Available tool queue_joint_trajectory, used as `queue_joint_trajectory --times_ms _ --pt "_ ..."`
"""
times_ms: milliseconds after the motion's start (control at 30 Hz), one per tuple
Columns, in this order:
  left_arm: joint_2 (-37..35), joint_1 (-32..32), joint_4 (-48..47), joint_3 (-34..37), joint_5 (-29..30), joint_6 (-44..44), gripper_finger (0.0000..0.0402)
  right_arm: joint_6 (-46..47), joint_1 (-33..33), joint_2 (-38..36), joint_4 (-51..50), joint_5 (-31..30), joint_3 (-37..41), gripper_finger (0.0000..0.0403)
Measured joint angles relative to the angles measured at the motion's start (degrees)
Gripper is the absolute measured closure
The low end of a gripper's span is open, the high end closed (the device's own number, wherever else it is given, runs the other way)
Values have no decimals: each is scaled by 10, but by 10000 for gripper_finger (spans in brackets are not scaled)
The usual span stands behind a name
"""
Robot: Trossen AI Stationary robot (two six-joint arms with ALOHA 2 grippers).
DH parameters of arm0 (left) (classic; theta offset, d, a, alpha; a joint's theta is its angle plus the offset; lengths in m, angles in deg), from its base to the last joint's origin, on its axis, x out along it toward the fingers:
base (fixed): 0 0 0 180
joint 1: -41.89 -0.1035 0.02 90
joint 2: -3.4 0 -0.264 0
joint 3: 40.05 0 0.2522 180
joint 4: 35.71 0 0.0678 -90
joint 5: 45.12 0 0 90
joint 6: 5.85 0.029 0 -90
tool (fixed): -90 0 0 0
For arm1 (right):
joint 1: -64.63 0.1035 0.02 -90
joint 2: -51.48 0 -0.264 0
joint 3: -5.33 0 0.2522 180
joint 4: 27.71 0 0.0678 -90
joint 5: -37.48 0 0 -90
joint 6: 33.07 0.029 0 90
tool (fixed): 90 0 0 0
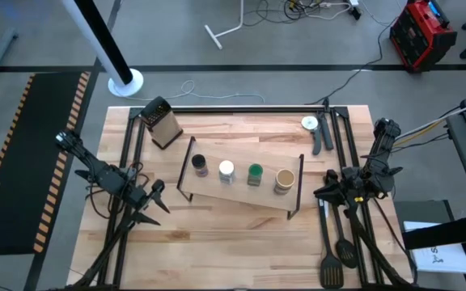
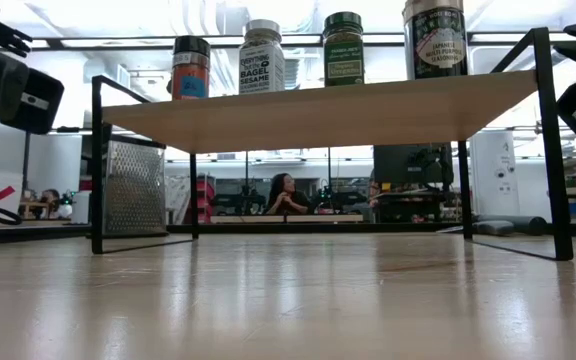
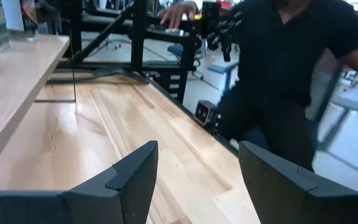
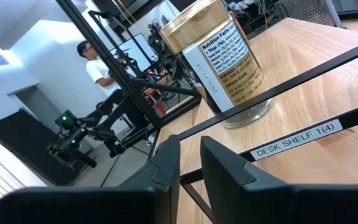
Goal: Shelf spices
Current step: Return to Home Position
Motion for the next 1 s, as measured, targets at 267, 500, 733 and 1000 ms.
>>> queue_joint_trajectory --times_ms 267,500,733,1000 --pt "34 0 2 -3 0 0 182 0 0 0 0 0 0 364" --pt "60 0 5 -4 0 0 172 0 0 0 0 0 0 351" --pt "85 0 6 -5 0 0 166 0 0 1 0 0 0 335" --pt "109 0 6 -5 0 0 176 0 0 1 0 0 0 327"
